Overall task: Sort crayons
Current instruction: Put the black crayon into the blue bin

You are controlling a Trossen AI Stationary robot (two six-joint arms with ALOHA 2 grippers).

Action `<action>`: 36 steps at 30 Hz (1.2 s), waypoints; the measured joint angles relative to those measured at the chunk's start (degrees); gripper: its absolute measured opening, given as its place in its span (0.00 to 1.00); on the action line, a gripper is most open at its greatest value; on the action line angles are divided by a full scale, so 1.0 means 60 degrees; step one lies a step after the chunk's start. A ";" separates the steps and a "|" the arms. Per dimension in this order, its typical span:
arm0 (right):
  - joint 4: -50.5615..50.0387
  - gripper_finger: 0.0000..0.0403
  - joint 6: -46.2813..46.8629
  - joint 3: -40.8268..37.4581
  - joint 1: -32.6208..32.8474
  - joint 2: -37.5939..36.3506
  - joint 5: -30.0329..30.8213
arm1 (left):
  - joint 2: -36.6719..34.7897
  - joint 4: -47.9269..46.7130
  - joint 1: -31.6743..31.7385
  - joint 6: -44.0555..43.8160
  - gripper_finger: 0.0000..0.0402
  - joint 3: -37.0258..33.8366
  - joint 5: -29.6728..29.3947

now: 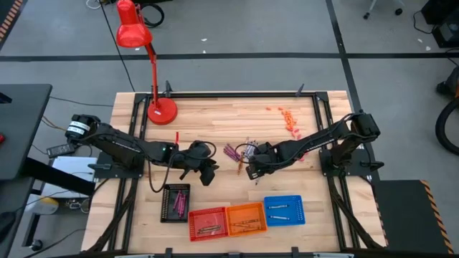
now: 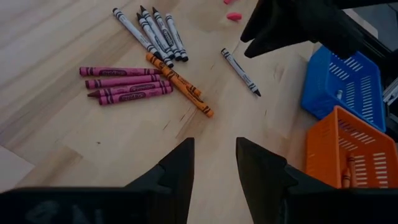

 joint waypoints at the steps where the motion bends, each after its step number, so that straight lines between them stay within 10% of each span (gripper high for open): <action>1: -0.0001 0.40 0.0075 0.0000 0.0000 0.0000 0.0142 | 0.0000 0.0001 0.0001 0.0002 0.32 0.0000 0.0002; 23: 0.0624 0.40 0.0469 0.0035 0.0388 0.1395 -0.0276 | -0.0004 -0.0090 -0.0024 -0.0263 0.32 0.0000 0.0735; 36: 0.0275 0.30 -0.3848 0.0026 0.0375 0.1366 -0.1011 | -0.0004 -0.0152 -0.0024 -0.0282 0.32 0.0000 0.0787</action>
